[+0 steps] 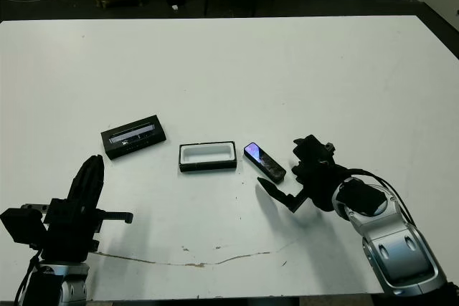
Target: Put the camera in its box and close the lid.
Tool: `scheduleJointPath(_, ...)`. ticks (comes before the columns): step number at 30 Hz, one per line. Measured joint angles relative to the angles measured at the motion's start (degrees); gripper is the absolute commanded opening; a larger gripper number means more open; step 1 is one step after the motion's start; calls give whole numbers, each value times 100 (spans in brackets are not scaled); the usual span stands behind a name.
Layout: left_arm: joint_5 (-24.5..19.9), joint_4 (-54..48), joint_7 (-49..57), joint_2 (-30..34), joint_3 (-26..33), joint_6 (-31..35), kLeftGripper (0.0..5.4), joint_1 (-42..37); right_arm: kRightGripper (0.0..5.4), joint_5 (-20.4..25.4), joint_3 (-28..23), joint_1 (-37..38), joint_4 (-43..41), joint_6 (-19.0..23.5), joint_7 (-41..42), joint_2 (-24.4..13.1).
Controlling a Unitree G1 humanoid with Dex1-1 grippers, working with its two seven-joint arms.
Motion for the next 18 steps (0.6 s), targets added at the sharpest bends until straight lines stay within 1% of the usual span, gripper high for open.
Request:
scheduleJointPath(3,5,-1,-1,2,-4,0,0,1,539,-49,47,0,99,-52,32,0)
scheduleJointPath(14,11,-1,-1,1,-15,-5,0,6,539,-289,304,-20,238,-525,158,-73)
scheduleJointPath(17,7,-1,-1,1,-15,-5,0,10,539,-372,346,-19,233,-531,146,-76)
scheduleJointPath(18,7,-1,-2,1,-15,-9,0,11,530,-385,358,-19,222,-514,132,-76)
